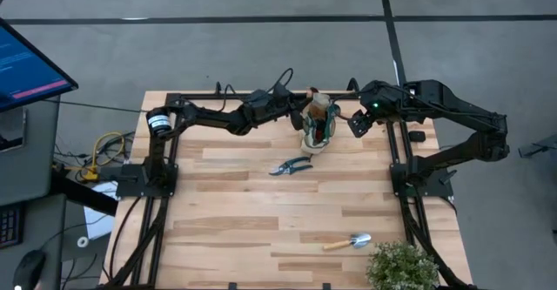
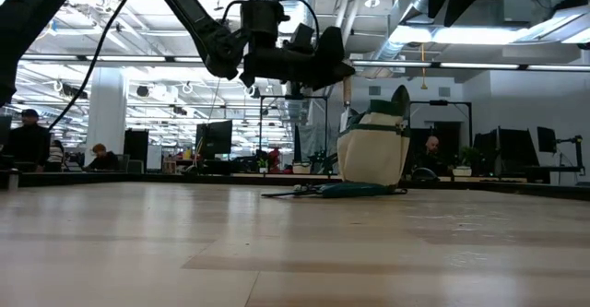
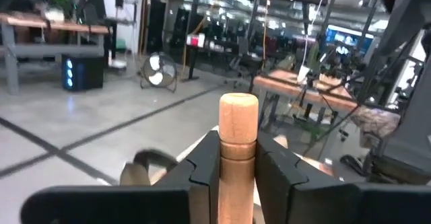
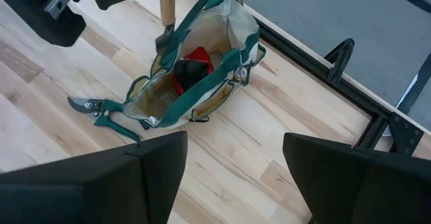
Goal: Pick & Place Garden tools in Gardening bag
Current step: Put the trowel into the side pocket of the gardening bag, then put the shear scissors into the side pocket of the gardening bag
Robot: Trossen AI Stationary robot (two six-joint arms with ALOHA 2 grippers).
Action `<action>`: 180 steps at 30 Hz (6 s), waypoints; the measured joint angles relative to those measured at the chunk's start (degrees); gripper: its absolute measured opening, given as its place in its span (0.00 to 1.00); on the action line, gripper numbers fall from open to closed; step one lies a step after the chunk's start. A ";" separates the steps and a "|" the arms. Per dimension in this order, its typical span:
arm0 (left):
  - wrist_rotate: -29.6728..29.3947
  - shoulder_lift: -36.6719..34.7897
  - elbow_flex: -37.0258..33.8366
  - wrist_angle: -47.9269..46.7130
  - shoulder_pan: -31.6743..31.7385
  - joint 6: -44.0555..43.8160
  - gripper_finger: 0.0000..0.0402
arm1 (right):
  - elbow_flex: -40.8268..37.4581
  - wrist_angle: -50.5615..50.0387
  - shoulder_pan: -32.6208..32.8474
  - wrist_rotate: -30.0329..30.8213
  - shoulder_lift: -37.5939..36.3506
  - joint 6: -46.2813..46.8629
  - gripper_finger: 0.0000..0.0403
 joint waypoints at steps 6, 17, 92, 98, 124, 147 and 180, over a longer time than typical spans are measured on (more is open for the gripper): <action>-1.20 1.47 -0.04 -0.53 -0.14 0.54 0.15 | 0.00 0.00 0.00 -0.10 0.02 -0.02 0.59; -2.17 5.46 -0.07 -0.60 -0.99 0.70 0.15 | 0.00 -0.03 0.00 -0.11 0.02 -0.99 0.59; -0.19 -2.00 -6.26 -3.09 -2.92 13.12 0.48 | -0.02 -0.39 0.00 -0.11 0.02 -3.56 0.59; -1.55 -7.81 -6.23 -4.62 -2.92 17.32 0.66 | 0.00 -0.38 0.00 -0.13 0.02 -3.73 0.59; 0.15 -23.06 -6.20 -74.48 -21.05 -8.45 0.74 | -0.02 -0.02 0.07 -1.08 0.02 -4.13 0.59; 1.96 -5.27 -3.57 -49.78 -12.88 0.32 0.74 | -0.02 1.72 0.07 -1.86 0.06 -3.98 0.59; -0.50 4.62 1.60 -53.24 -12.45 7.80 0.33 | -0.02 1.73 0.04 -1.62 0.07 -4.15 0.59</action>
